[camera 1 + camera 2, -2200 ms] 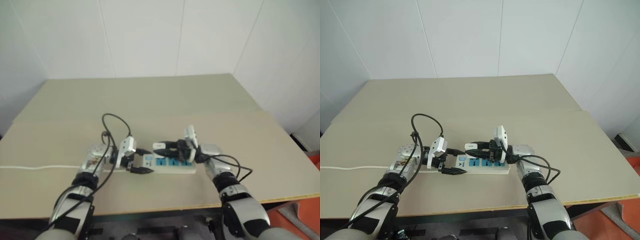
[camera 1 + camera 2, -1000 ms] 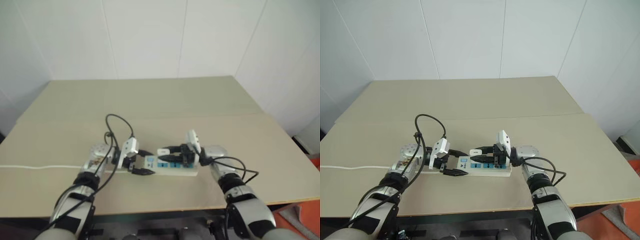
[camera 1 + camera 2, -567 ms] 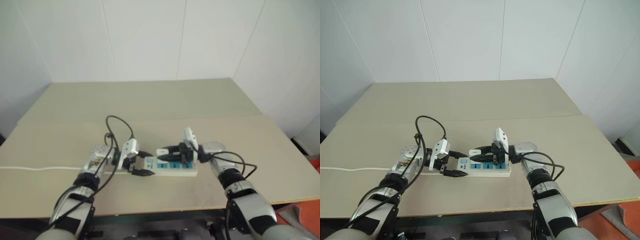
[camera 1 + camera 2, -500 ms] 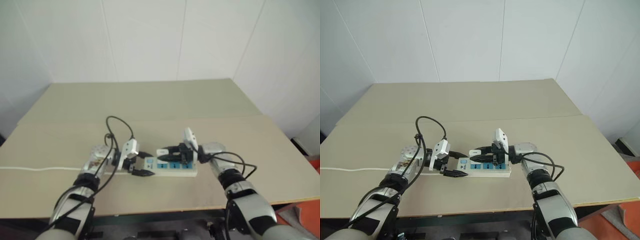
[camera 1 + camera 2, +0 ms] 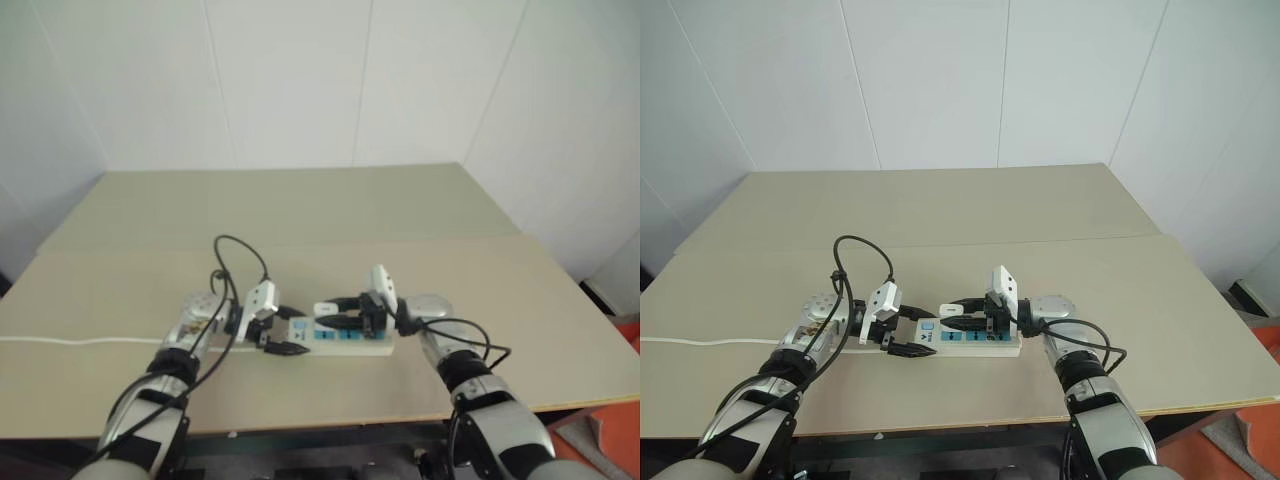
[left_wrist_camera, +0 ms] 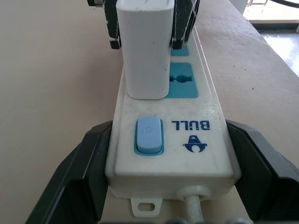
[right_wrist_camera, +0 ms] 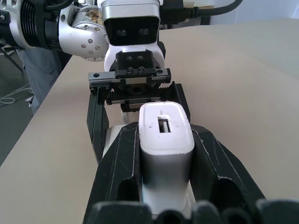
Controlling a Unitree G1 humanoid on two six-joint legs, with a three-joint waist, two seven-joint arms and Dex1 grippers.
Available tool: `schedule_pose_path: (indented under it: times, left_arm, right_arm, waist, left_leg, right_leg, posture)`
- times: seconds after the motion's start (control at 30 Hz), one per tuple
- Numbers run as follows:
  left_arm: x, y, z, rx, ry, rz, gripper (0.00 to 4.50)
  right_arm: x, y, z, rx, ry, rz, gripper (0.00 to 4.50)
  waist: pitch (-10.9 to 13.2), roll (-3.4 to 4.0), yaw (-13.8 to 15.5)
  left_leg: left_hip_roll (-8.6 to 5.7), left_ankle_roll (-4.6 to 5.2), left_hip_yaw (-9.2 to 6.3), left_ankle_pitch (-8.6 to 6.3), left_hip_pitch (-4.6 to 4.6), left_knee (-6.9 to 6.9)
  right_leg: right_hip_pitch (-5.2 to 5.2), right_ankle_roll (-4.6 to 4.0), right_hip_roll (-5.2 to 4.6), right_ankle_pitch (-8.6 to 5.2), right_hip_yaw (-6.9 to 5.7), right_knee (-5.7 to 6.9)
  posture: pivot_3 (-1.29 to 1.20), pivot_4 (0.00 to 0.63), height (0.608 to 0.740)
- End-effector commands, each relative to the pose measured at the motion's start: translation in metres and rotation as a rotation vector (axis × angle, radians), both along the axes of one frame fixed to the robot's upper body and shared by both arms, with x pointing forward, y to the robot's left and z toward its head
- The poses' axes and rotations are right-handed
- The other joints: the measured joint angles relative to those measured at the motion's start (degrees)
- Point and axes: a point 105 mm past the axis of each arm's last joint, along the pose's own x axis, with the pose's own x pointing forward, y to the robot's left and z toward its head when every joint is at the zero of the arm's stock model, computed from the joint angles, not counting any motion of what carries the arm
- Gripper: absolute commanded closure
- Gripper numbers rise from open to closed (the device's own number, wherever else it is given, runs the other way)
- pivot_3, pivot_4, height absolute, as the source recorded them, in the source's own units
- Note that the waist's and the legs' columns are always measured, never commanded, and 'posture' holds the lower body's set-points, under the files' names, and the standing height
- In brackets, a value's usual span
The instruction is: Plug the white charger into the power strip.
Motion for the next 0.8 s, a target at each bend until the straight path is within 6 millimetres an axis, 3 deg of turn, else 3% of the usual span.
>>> schedule_pose_path:
  times: [0.03, 0.3, 0.63, 0.8]
  left_arm:
    - [-0.0069, 0.0118, -0.0095, 0.058, 0.027, -0.018, 1.24]
    - [-0.0079, 0.0130, -0.0112, 0.065, 0.026, -0.018, 1.24]
    - [-0.0058, 0.0138, -0.0101, 0.061, 0.016, -0.003, 1.24]
    - [-0.0064, 0.0137, -0.0115, 0.062, 0.026, -0.002, 1.24]
  right_arm:
    - [-0.0240, -0.0222, -0.0691, -0.202, 0.165, -0.026, 3.36]
    - [-0.0197, -0.0188, -0.0661, -0.182, 0.176, -0.041, 3.36]
    - [-0.0238, -0.0228, -0.0653, -0.185, 0.088, -0.015, 0.03]
    - [-0.0236, -0.0245, -0.0627, -0.183, 0.080, -0.006, 0.03]
  waist:
    - [0.0, -0.01, 0.0]
    - [0.0, -0.03, 0.0]
    - [-0.2, -0.26, -0.1]
    - [-0.2, -0.26, -0.1]
  left_leg:
    - [0.00, 0.00, 0.00, 0.00, 0.00, -0.01]
    - [0.01, 0.00, 0.01, 0.00, 0.04, -0.08]
    - [0.04, 0.00, 0.01, 0.00, 0.10, -0.14]
    - [0.05, 0.00, 0.01, 0.00, 0.10, -0.16]
  right_leg:
    - [0.00, 0.01, 0.00, -0.01, 0.00, -0.01]
    - [0.02, 0.02, 0.00, -0.02, 0.01, -0.05]
    - [0.04, 0.06, 0.02, -0.05, 0.00, -0.08]
    - [0.04, 0.06, 0.02, -0.05, 0.00, -0.10]
  posture:
    - [0.00, 0.150, 0.740]
    - [0.00, 0.150, 0.740]
    - [0.00, 0.150, 0.740]
    - [0.00, 0.150, 0.740]
